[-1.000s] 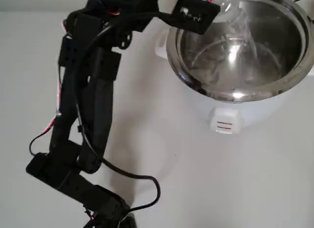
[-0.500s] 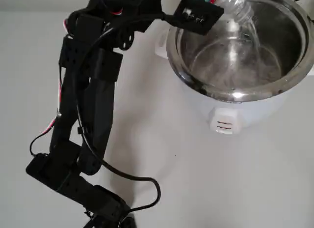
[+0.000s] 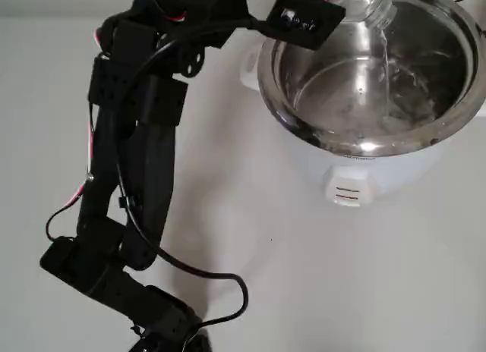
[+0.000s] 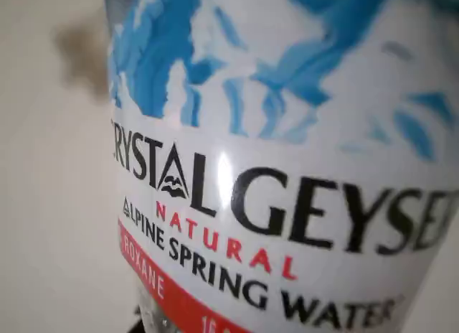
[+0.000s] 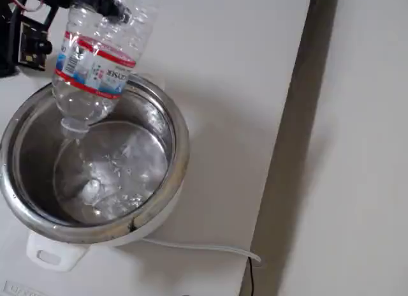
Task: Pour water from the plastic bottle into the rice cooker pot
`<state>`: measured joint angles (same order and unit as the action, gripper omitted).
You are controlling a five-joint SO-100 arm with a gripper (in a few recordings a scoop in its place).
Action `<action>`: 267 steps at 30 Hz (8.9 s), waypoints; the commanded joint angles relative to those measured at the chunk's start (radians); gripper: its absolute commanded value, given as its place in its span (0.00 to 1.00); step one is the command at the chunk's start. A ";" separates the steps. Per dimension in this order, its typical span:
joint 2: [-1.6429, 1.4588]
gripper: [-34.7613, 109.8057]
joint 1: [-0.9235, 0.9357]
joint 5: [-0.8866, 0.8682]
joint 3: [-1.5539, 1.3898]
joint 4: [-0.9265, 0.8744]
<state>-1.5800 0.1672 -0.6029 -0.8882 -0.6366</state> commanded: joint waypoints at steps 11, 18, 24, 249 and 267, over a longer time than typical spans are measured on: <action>-0.029 0.29 0.012 -0.041 0.077 0.014; -0.040 0.29 0.021 -0.114 0.074 -0.012; -0.041 0.29 0.044 -0.207 0.074 -0.020; -1.707 0.24 -0.066 0.687 -2.079 -0.678; -1.707 0.24 -0.066 0.687 -2.079 -0.678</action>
<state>-3.2935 0.0905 0.0905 -2.9422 -1.2778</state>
